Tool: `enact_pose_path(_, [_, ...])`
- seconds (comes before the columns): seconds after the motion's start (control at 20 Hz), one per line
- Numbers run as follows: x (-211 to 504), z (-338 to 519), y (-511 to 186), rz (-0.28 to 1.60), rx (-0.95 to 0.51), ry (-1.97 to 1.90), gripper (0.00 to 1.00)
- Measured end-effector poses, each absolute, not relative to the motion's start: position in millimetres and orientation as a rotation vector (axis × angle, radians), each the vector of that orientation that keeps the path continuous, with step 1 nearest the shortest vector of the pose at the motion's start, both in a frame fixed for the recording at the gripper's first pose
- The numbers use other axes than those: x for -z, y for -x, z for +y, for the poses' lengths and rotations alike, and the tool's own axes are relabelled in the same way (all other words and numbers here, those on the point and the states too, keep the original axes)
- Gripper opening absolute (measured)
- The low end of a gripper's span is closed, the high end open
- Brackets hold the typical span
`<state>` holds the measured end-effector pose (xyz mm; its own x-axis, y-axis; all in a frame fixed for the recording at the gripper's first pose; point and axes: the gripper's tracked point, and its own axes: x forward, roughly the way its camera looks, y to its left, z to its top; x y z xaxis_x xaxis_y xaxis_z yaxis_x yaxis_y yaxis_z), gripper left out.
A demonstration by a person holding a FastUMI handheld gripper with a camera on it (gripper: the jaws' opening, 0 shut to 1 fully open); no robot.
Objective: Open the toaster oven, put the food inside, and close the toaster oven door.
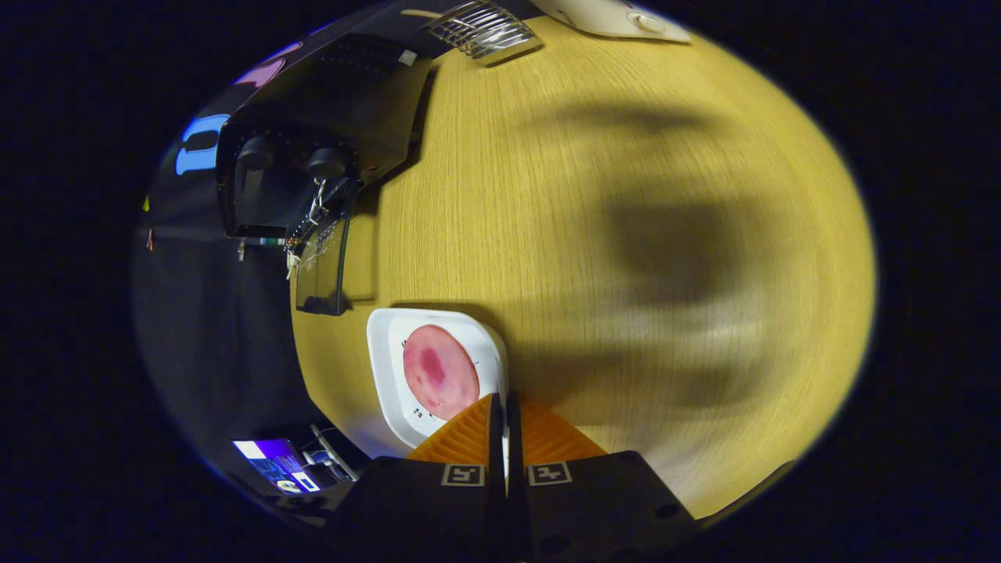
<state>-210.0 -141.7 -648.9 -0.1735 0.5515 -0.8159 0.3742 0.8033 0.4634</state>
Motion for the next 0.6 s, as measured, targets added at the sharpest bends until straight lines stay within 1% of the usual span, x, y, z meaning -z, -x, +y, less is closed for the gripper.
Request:
enact_pose_path(0.1, [645,-141,214,1.759,-0.165,-0.804,0.06])
enact_pose_path(0.35, [639,-128,233,1.632,-0.058,-1.051,0.06])
enact_pose_path(0.45, [626,-121,236,1.545,0.015,-1.146,0.06])
enact_pose_path(0.6, [591,-99,221,1.350,0.090,-1.300,0.06])
